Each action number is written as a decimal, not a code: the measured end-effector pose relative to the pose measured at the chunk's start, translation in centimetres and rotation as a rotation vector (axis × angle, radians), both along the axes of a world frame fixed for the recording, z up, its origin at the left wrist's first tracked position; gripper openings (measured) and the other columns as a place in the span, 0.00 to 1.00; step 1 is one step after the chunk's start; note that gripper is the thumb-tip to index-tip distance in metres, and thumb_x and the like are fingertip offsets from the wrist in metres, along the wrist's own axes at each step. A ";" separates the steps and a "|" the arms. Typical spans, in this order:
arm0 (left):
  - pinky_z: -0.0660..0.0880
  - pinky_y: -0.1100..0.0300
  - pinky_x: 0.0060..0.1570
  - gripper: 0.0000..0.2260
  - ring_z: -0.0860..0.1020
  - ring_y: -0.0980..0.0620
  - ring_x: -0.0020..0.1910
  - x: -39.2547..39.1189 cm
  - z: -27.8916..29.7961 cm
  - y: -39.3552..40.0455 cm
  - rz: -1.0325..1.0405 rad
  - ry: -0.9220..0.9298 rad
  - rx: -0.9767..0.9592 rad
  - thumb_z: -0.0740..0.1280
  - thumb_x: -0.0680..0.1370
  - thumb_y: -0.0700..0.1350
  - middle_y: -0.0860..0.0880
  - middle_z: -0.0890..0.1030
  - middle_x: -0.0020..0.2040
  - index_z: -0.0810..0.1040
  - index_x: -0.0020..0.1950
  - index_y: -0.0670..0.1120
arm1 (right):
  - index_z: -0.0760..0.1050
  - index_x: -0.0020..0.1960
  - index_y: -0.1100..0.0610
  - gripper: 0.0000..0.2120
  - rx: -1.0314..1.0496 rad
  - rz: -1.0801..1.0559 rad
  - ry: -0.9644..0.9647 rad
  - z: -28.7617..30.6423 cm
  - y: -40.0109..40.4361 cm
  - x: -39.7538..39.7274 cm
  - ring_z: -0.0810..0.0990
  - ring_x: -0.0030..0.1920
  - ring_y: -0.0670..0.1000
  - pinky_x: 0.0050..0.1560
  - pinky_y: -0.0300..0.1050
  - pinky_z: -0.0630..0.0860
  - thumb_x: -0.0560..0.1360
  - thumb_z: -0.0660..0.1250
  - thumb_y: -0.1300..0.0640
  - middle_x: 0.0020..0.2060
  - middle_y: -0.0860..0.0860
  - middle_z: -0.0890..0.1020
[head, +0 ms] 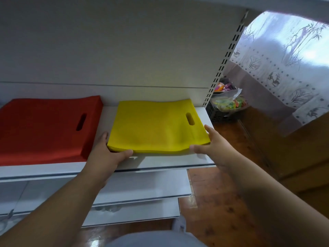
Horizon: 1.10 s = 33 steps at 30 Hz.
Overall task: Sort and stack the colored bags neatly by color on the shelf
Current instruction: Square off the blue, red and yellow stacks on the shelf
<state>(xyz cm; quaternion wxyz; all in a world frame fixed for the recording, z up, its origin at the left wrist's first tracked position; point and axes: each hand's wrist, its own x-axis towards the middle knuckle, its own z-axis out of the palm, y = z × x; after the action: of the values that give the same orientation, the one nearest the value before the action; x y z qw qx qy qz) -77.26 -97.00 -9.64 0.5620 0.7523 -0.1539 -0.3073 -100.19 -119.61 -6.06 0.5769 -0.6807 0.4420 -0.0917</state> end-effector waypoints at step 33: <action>0.64 0.40 0.70 0.36 0.69 0.44 0.72 5.5 -3.4 -2.3 0.105 0.236 -0.119 0.67 0.67 0.73 0.50 0.73 0.71 0.70 0.70 0.56 | 0.58 0.78 0.52 0.64 0.230 -0.321 -0.418 -2.3 -2.5 1.6 0.63 0.75 0.50 0.67 0.43 0.61 0.52 0.63 0.17 0.76 0.49 0.64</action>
<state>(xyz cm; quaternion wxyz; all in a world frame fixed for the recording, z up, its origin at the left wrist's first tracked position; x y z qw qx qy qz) -71.80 -99.31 -13.01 0.6351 0.6834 -0.0651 -0.3540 -98.62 -122.15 -8.37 0.7070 -0.4986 0.4230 -0.2695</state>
